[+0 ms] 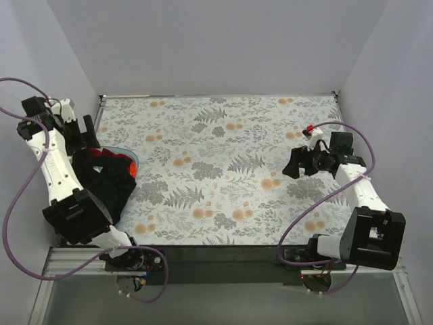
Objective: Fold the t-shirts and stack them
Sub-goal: Grab the tshirt from the pile
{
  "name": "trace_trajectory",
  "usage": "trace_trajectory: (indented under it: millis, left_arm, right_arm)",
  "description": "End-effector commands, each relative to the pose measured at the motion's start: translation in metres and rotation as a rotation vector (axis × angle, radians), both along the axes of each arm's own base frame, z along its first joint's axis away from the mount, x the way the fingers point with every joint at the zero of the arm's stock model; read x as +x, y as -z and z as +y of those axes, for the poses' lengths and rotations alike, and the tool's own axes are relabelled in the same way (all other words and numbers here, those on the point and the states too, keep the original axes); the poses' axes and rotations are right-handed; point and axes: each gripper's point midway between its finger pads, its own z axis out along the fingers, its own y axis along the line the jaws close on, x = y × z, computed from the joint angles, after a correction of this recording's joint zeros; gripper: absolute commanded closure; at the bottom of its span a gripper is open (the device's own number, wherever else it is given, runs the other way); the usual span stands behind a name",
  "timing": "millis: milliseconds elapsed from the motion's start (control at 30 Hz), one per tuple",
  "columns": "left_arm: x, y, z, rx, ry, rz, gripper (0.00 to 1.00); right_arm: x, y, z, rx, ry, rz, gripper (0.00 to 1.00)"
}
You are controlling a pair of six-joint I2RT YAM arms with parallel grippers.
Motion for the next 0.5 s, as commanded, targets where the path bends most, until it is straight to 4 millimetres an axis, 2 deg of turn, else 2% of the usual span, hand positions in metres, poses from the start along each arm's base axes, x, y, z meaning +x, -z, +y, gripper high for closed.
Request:
trace_trajectory:
  millis: [0,100,133,167,233,267,467]
  left_arm:
    - [-0.061,0.027,0.010,0.042,0.005,0.185,0.02]
    - [-0.086,0.039,0.005,0.094,0.031,0.209,0.02]
    - [-0.098,0.052,-0.001,0.086,0.039,0.240,0.02]
    - [-0.103,0.058,-0.003,0.087,0.044,0.250,0.02]
    - [-0.109,0.064,-0.002,0.115,0.039,0.249,0.02]
    - [-0.114,0.076,-0.004,0.108,0.046,0.268,0.02]
    - [-0.117,0.110,-0.002,0.107,0.036,0.299,0.02]
  right_arm:
    - [0.007,-0.015,0.007,0.035,-0.037,-0.024,0.02]
    - [0.006,-0.011,0.010,0.062,-0.049,0.015,0.02]
    - [0.008,-0.012,0.012,0.074,-0.055,0.022,0.02]
    - [0.009,-0.012,0.012,0.077,-0.057,0.028,0.02]
    - [0.010,-0.014,0.013,0.088,-0.061,0.037,0.02]
    - [0.010,-0.014,0.014,0.090,-0.064,0.040,0.02]
    - [0.011,-0.015,0.013,0.087,-0.070,0.050,0.02]
